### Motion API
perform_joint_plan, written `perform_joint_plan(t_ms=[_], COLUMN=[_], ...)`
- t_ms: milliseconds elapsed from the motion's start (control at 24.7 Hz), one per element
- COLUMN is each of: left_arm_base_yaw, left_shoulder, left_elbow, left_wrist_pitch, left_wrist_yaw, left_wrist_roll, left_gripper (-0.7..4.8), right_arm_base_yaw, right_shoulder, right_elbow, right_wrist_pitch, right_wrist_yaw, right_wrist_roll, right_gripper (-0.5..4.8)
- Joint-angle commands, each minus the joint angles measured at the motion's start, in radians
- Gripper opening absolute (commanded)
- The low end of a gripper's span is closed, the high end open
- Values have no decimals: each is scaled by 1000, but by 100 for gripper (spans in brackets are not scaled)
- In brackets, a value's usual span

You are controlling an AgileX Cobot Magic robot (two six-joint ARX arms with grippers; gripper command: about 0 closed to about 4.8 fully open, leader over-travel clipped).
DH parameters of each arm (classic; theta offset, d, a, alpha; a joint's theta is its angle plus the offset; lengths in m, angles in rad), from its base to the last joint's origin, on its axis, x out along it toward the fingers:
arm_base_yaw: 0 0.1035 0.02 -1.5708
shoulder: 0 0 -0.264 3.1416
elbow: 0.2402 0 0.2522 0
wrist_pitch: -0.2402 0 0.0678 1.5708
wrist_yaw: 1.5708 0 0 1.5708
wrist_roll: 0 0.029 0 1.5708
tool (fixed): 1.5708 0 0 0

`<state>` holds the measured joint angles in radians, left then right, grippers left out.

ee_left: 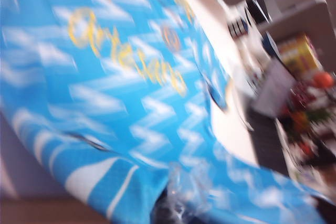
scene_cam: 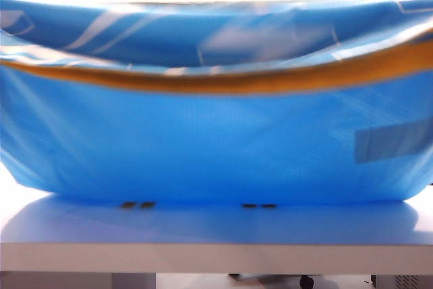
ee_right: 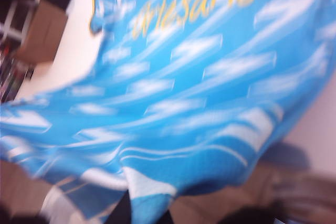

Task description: Fold the bottom side of the soccer jersey horizontally towards the center, about one-third of the way, then fold the sleeve back towards the center, creating a straight line along the edge of the the soccer jersey, and finally fold the bottom of the soccer jersey up towards the top, creating a neat rectangle.

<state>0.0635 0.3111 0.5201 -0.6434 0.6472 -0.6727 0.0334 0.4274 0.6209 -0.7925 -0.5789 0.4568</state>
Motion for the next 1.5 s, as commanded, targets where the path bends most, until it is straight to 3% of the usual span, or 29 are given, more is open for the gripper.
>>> perform_joint_plan(t_ms=[41,81,162,203,324,527,608,648,689,729,851,932,1134,1418,1499], left_arm_base_yaw=[3,3,3,3,2,0,-1,2,3,16,58,128,220,242,231], left_shoulder=[215,349,509,698,1025,1318,1431,1475,1493,1500,1495,1489,1489,1501,1517], left_elbow=[2,3,6,40,198,438,540,583,603,618,622,622,622,622,622], left_wrist_pitch=[296,435,604,768,898,901,900,900,900,900,898,796,593,555,554], left_wrist_yaw=[-38,-13,56,96,101,145,170,178,176,170,146,142,51,-79,-83], left_wrist_roll=[17,3,-40,-71,-63,-34,-31,-6,21,66,110,121,263,333,336], left_gripper=[-5,-5,-5,-5,-5,-4,127,292,358,380,380,379,380,379,379], right_arm_base_yaw=[-3,-6,-16,-34,-55,-53,-55,-66,-75,-104,-160,-253,-336,-377,-374], right_shoulder=[153,276,406,545,846,1109,1207,1244,1255,1261,1251,1231,1234,1241,1264], right_elbow=[6,14,36,81,232,413,483,512,523,537,548,549,546,536,536], right_wrist_pitch=[287,414,518,603,710,720,721,722,722,723,700,564,370,357,369], right_wrist_yaw=[80,82,87,85,80,41,19,19,22,23,17,-2,10,71,80], right_wrist_roll=[7,7,7,7,7,-21,-24,-24,-24,-36,-46,-70,-209,-261,-267], right_gripper=[-9,-9,-9,-9,-8,-4,131,228,250,256,256,257,276,288,328])
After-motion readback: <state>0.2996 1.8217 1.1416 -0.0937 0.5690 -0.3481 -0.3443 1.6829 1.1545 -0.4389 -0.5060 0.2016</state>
